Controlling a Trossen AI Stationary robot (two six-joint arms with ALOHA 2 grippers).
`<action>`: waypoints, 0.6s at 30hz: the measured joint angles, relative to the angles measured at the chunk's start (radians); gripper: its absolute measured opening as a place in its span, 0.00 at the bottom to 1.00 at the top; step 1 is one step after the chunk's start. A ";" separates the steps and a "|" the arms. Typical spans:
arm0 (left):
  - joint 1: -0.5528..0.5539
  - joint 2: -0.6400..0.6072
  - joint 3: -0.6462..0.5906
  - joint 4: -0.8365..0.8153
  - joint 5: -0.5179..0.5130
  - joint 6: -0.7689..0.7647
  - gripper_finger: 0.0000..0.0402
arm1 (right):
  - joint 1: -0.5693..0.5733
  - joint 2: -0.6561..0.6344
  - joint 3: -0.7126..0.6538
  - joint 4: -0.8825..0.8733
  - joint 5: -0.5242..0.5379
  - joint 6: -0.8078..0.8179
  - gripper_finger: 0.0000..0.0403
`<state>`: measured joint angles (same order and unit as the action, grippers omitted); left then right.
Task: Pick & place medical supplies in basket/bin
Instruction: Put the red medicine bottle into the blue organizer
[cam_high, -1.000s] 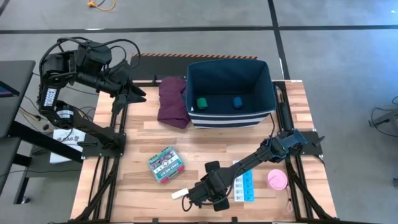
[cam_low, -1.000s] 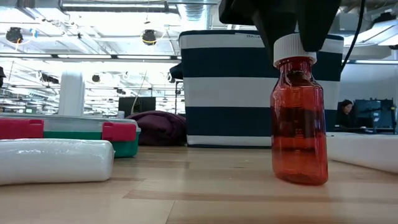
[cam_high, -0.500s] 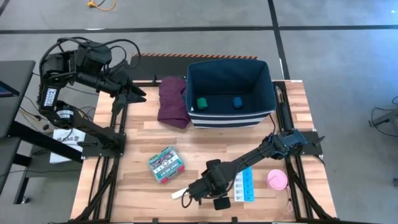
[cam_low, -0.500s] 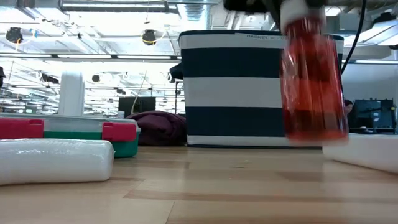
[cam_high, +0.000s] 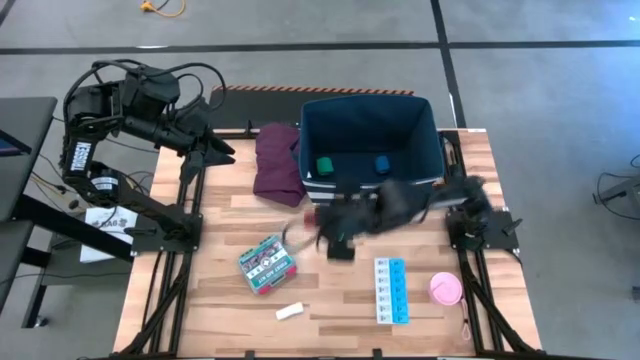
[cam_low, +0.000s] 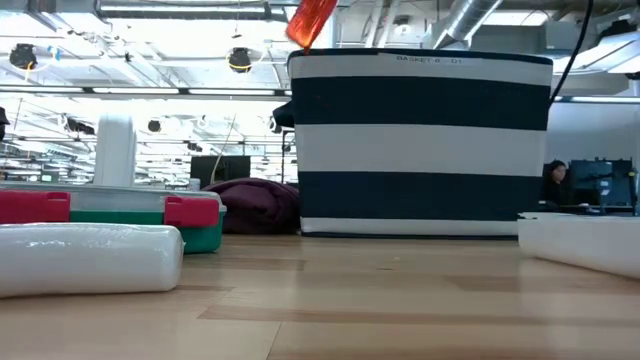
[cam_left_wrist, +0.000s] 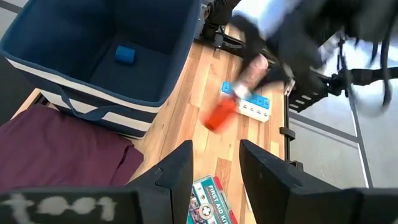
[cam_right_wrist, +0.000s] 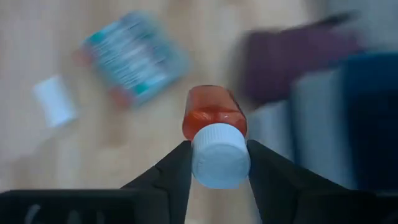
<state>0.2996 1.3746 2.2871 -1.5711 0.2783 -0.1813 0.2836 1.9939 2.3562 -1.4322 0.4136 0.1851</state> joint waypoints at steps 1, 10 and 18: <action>0.000 0.000 0.000 0.000 0.000 -0.003 0.29 | -0.019 -0.027 0.000 0.015 0.054 -0.024 0.35; 0.000 0.000 0.000 0.000 -0.003 -0.025 0.29 | -0.294 -0.190 -0.001 -0.129 0.211 -0.085 0.30; 0.000 0.000 0.000 0.000 -0.007 -0.042 0.29 | -0.609 -0.205 -0.110 -0.144 -0.053 0.023 0.36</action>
<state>0.2996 1.3746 2.2871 -1.5711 0.2713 -0.2231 -0.3259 1.7886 2.2462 -1.5761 0.3611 0.2082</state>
